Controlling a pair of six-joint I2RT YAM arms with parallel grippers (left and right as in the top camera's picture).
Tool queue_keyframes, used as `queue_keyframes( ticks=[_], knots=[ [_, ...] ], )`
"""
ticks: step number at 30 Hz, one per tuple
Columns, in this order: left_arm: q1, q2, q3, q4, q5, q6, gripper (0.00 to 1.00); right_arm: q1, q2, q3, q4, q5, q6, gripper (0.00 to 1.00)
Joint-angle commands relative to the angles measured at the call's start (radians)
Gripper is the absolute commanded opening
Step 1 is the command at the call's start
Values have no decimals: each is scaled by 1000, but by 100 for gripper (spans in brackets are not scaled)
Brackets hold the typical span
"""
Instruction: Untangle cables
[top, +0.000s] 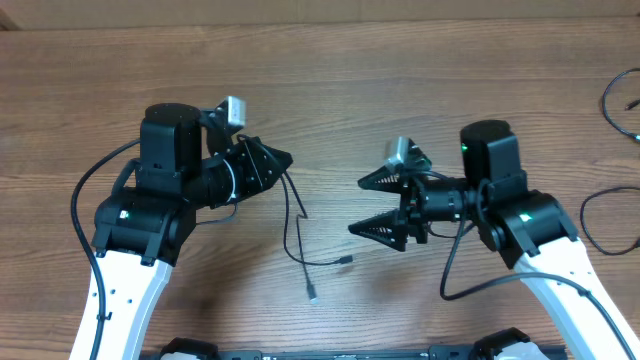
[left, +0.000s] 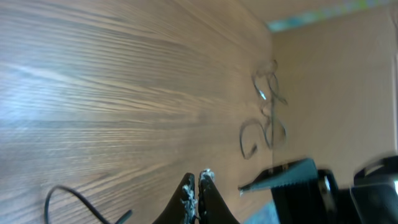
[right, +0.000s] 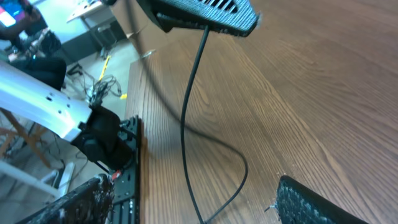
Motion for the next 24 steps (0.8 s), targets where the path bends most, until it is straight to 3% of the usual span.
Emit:
queue_keyframes(
  ticks=[1,12,24],
  knots=[
    [0,-9,29,1,-96,-164,4,18,43,-9,28,-16,-61,83],
    [-63,-8,31,55,-95,-221,4,30,171,-9,282,-193,-61,88],
    [-111,-6,32,99,-99,-262,4,143,181,-9,341,-216,-54,98]
  ],
)
